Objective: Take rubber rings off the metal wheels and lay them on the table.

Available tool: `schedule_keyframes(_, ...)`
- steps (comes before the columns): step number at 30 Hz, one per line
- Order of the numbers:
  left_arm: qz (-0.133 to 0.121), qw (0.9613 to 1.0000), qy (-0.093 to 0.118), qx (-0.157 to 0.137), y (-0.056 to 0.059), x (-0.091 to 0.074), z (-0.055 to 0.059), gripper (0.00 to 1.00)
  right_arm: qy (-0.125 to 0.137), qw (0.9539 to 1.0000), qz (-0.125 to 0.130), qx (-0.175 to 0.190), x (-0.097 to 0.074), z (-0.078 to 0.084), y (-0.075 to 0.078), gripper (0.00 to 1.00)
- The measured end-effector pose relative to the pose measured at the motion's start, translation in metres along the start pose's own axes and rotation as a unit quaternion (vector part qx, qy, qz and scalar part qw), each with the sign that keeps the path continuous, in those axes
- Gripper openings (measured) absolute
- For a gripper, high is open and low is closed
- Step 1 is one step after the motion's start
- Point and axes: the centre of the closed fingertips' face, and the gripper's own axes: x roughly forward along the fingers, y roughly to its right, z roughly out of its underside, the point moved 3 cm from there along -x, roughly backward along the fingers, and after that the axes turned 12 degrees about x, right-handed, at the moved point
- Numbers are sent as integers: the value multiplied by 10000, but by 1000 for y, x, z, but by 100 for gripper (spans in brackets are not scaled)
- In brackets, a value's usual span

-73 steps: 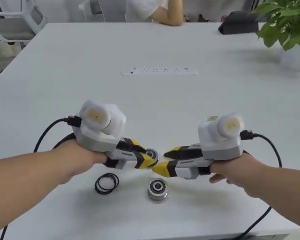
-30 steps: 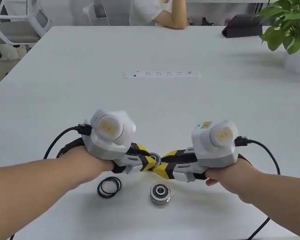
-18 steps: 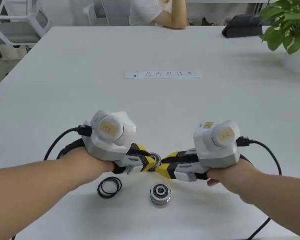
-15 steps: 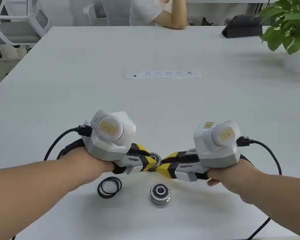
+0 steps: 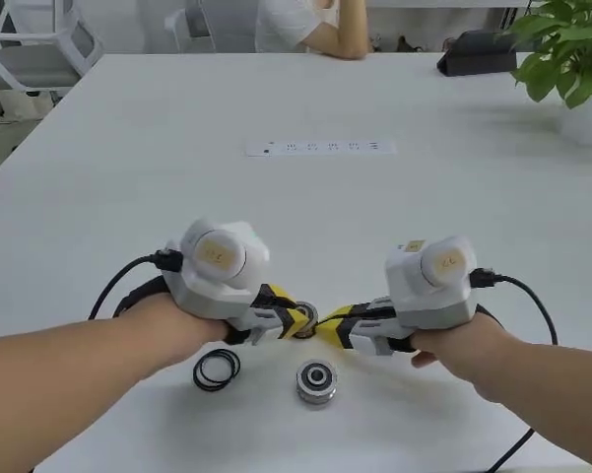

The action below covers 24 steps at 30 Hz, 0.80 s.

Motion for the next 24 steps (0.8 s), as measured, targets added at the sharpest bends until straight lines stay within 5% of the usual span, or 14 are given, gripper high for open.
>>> schedule_keyframes(10,-55,10000,-4,3,3,0,0,7,147,9976,-2,671,-4,-3,4,0)
schedule_keyframes(15,-57,10000,-14,25,4,0,-1,7,501,9906,-119,1266,-10,-11,6,0)
schedule_keyframes(24,-112,9999,-45,47,8,0,-2,7,523,9894,-161,1343,-12,-10,2,0)
